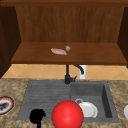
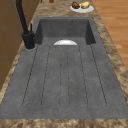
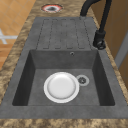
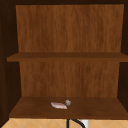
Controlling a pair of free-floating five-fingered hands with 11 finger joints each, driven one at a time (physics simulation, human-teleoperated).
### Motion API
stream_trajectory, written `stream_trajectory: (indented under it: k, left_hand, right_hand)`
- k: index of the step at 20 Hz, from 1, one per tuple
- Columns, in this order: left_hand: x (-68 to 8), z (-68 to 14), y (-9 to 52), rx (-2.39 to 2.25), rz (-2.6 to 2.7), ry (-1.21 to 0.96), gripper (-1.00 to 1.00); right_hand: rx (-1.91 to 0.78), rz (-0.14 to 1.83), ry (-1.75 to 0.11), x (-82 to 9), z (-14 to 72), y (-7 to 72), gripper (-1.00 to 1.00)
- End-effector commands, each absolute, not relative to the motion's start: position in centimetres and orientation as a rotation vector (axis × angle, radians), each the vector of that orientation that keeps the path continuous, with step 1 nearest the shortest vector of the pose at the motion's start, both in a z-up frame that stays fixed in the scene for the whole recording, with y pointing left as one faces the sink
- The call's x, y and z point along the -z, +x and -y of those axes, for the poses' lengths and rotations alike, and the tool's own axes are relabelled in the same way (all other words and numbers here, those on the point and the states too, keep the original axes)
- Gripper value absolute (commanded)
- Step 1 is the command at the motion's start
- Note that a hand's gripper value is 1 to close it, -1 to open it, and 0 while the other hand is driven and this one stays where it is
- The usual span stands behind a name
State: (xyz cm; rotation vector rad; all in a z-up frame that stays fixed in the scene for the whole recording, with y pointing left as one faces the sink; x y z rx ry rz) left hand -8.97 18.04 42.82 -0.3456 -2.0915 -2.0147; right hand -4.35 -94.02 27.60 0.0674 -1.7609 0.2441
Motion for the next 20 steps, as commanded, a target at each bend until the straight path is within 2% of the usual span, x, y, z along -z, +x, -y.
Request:
stream_trajectory:
  k: [1,11,15,20]
  left_hand:
    - [-42.8,-18.0,-9.0,2.015,2.092,-0.346,0.0]
    - [-42.8,-18.0,-9.0,2.015,2.092,-0.346,0.0]
    - [-42.8,-18.0,-9.0,2.015,2.092,-0.346,0.0]
    - [-42.8,-18.0,-9.0,2.015,2.092,-0.346,0.0]
  right_hand:
    - [-0.324,1.756,0.106,-24.5,92.8,-3.3,-1.0]
    - [-0.323,1.751,0.154,-16.3,88.1,0.3,-1.0]
    - [-0.294,1.725,0.109,-13.2,85.2,2.4,-1.0]
    - [-0.343,1.708,0.099,-13.4,85.6,1.8,-1.0]
